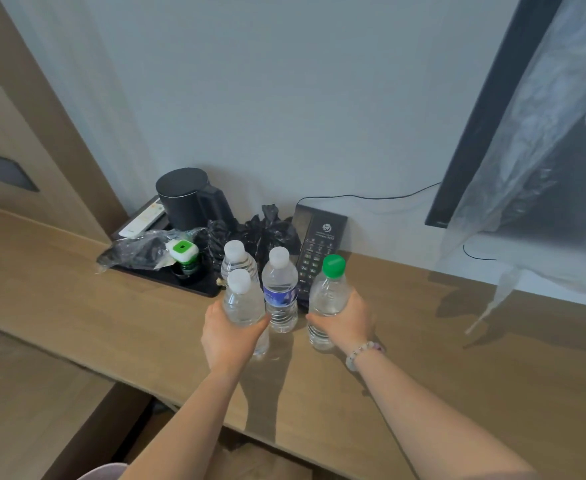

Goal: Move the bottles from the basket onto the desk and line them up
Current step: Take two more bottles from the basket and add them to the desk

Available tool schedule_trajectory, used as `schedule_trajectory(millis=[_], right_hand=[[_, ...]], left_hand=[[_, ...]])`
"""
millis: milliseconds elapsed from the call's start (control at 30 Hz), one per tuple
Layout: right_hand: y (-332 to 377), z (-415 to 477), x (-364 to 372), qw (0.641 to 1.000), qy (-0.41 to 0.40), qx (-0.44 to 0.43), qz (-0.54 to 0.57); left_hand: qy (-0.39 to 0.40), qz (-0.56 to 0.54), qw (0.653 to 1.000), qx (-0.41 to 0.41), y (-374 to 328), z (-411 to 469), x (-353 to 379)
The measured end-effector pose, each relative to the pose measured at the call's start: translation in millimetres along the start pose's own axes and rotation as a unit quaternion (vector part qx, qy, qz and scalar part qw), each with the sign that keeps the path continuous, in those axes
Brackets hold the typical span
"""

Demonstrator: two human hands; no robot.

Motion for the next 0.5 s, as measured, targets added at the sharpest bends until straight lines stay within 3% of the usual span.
schedule_trajectory(millis=[500], right_hand=[[5,18,31,0.998,0.058,-0.022,0.022]], left_hand=[[0.035,-0.014,0.999,-0.002,3,9,20]])
Point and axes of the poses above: each hand's wrist, its own z-axis towards the middle knuckle, its own x-axis out of the palm, y = z × x, the point moved 7 cm from there along z, towards the middle knuckle
